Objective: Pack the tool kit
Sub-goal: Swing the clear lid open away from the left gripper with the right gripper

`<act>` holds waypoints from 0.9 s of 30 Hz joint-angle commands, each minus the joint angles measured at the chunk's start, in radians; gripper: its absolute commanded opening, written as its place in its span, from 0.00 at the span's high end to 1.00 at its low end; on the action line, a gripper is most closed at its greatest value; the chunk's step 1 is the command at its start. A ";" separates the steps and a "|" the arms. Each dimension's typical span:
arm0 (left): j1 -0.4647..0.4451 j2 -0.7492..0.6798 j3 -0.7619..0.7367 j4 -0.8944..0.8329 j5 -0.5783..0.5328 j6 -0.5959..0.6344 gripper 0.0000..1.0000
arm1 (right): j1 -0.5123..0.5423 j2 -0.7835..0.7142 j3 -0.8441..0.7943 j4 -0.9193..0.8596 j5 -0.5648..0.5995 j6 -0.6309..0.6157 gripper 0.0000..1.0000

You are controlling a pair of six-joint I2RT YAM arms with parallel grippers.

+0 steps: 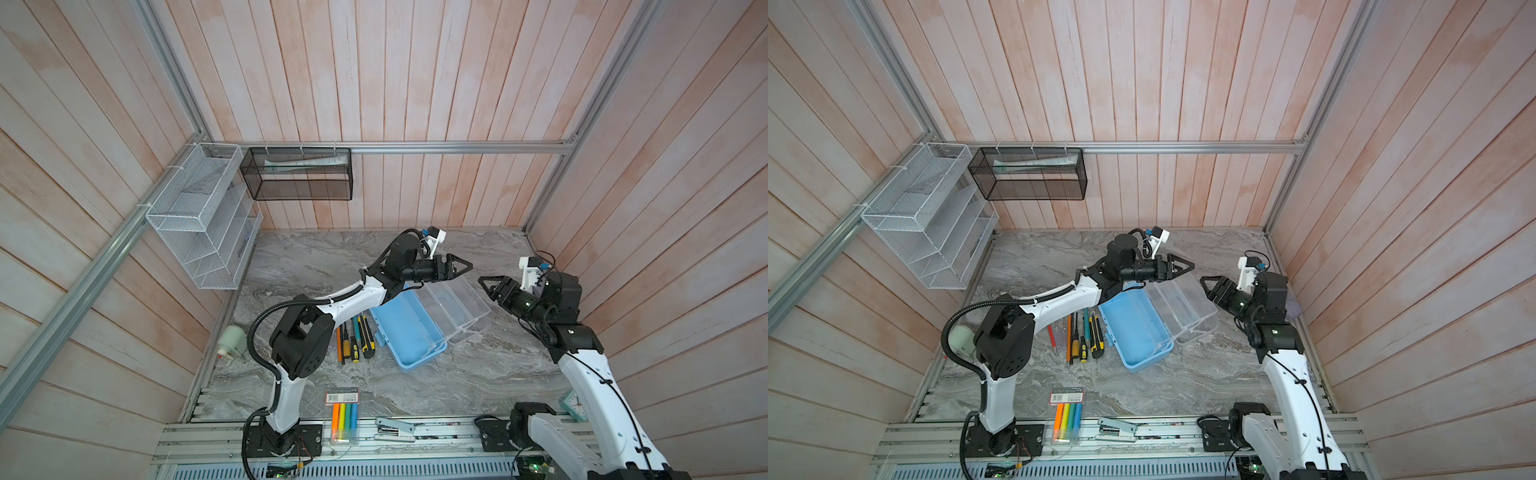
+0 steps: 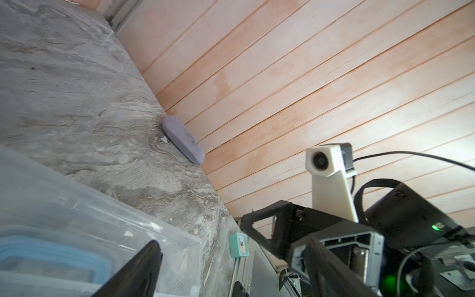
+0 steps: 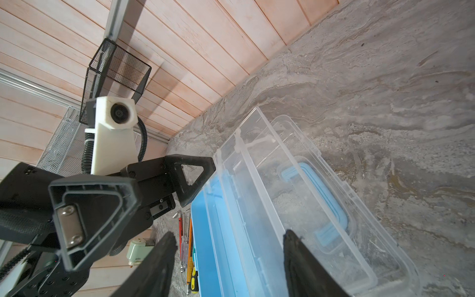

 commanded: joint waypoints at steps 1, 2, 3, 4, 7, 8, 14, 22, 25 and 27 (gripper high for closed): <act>0.035 -0.121 -0.095 -0.137 -0.115 0.085 0.10 | -0.005 0.017 0.002 -0.016 -0.017 -0.051 0.36; 0.043 -0.156 -0.135 -0.175 -0.161 0.102 0.10 | -0.004 0.022 0.004 -0.022 -0.018 -0.065 0.37; 0.052 -0.201 -0.182 -0.221 -0.223 0.119 0.10 | -0.003 0.024 0.005 -0.029 -0.022 -0.077 0.38; 0.059 -0.245 -0.224 -0.271 -0.286 0.133 0.10 | 0.002 0.025 0.006 -0.036 -0.022 -0.089 0.38; 0.064 -0.365 -0.342 -0.409 -0.463 0.179 0.11 | 0.060 0.021 0.018 -0.066 0.053 -0.127 0.39; 0.065 -0.404 -0.386 -0.442 -0.511 0.180 0.11 | 0.099 0.024 0.025 -0.082 0.100 -0.139 0.39; 0.105 -0.519 -0.572 -0.481 -0.569 0.170 0.13 | 0.305 0.069 0.054 -0.125 0.317 -0.174 0.39; 0.133 -0.464 -0.565 -0.487 -0.551 0.199 0.16 | 0.337 0.076 0.034 -0.105 0.329 -0.159 0.41; 0.133 -0.458 -0.567 -0.492 -0.547 0.200 0.16 | 0.338 0.069 0.025 -0.102 0.333 -0.151 0.42; 0.133 -0.455 -0.569 -0.496 -0.548 0.205 0.16 | 0.338 0.071 0.022 -0.099 0.335 -0.148 0.42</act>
